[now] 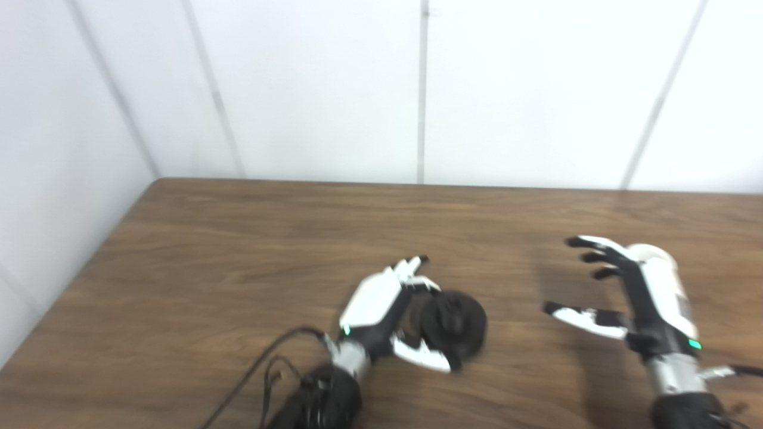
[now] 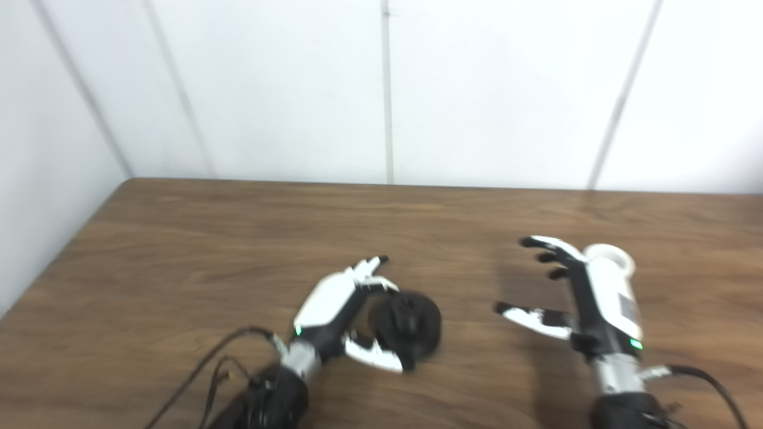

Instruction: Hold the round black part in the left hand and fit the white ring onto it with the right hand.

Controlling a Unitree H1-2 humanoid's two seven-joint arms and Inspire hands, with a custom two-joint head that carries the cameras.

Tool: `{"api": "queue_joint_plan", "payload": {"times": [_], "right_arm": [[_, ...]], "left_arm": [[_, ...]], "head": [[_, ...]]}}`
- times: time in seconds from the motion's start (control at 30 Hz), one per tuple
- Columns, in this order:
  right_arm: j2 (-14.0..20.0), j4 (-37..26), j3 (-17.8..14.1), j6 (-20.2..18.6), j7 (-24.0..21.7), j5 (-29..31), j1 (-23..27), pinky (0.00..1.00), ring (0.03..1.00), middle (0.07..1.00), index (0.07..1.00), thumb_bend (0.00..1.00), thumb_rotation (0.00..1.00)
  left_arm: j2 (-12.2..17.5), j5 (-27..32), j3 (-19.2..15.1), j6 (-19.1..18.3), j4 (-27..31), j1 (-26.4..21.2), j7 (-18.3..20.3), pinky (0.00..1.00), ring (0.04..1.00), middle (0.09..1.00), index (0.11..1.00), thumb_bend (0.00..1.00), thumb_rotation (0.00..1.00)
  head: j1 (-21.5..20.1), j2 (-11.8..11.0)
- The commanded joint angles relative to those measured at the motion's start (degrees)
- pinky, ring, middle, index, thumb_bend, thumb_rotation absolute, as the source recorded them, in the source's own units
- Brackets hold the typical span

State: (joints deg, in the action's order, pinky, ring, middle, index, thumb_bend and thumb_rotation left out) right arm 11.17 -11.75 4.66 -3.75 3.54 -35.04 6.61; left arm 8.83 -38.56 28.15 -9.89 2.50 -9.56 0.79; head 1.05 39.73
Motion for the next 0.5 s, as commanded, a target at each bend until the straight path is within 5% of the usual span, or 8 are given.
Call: {"api": "queue_joint_plan", "payload": {"times": [0.0, 0.47], "right_arm": [[-0.59, -2.78, 0.05, -0.37, 0.27, -0.42, 2.06, 0.60, 0.729, 0.809, 0.751, 0.72, 0.23], [-1.08, -3.60, 0.83, -0.52, 0.62, -3.46, 1.32, 0.62, 0.725, 0.791, 0.739, 0.73, 0.25]], "left_arm": [[1.07, -1.80, -0.57, 0.81, 1.21, -0.75, 0.38, 1.00, 1.000, 1.000, 0.644, 0.99, 0.37], [1.51, -2.24, -2.81, 2.69, 1.15, -0.44, 1.73, 1.00, 1.000, 1.000, 0.637, 0.96, 0.32]], "head": [[-0.60, 0.24], [-4.37, 1.23]]}}
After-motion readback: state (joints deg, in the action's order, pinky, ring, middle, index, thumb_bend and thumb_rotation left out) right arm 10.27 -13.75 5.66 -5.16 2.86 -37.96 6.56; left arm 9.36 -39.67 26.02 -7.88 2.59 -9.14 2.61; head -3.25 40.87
